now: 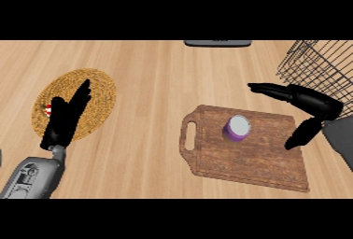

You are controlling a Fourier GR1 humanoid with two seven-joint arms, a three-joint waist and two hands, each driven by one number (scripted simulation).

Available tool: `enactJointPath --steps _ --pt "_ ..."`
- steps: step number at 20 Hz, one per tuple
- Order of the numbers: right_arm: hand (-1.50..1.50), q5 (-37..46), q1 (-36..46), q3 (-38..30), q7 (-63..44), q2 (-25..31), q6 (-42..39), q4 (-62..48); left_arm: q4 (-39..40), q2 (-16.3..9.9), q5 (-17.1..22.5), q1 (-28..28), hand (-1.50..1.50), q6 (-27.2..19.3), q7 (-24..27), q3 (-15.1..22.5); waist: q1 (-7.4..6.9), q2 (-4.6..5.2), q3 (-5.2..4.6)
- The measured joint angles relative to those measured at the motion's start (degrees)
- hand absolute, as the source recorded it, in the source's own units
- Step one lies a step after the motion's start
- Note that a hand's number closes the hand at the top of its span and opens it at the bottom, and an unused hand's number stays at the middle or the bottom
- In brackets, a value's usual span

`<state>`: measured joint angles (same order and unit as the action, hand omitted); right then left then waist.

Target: Pick the can from the cutting board and place it in the basket

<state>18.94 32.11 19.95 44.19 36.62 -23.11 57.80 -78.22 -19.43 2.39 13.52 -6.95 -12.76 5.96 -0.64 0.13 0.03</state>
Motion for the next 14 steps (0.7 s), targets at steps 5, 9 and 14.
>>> enactJointPath --steps 5,9,14 --pt "-1.50 2.92 1.01 0.24 1.89 -4.13 2.35 -4.53 -0.11 0.99 -0.94 -0.17 0.00 0.15 -0.18 -0.92 0.02 0.00 -0.01" --pt "-1.50 4.32 1.55 -0.37 2.16 -5.50 2.50 -5.27 0.07 1.04 -1.06 -0.79 0.00 1.61 0.57 -2.20 0.18 -0.04 0.00" --pt "-1.50 6.36 0.74 -0.41 1.78 -8.07 3.03 -5.02 -0.21 1.48 -1.68 -1.23 0.00 2.61 0.69 -3.40 0.33 -0.08 -0.01"
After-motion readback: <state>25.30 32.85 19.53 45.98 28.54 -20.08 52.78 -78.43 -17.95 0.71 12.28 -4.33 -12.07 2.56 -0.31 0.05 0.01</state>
